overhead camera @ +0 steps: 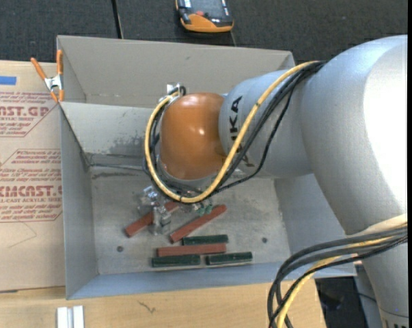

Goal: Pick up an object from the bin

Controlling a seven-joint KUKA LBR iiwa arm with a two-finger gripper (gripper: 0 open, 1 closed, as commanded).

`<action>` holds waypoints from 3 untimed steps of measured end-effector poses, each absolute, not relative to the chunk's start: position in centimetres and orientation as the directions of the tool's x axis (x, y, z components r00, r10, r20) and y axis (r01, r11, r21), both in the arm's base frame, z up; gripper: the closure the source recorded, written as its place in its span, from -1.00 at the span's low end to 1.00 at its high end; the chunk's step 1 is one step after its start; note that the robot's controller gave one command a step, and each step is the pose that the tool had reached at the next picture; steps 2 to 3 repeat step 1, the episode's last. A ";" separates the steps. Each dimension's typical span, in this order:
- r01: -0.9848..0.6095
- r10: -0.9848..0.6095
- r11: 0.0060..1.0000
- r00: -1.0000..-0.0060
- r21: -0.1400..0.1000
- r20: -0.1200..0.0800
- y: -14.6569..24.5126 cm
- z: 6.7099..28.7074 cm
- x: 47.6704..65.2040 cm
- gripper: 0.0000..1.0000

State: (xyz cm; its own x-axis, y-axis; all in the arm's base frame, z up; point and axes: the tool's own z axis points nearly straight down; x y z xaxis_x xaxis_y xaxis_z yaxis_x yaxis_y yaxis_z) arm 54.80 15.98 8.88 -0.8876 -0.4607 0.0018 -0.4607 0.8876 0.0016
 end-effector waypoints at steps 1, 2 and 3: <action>-0.461 -0.461 0.888 -0.888 0.002 0.003 16.0 10.1 54.8 1.00; -0.461 -0.461 0.888 -0.888 0.002 0.003 16.0 10.1 54.8 1.00; -0.461 -0.461 0.888 -0.888 0.002 0.003 16.0 10.1 54.8 1.00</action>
Offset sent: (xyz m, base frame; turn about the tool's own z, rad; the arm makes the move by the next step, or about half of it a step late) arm 0.0001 0.0000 0.0730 0.0000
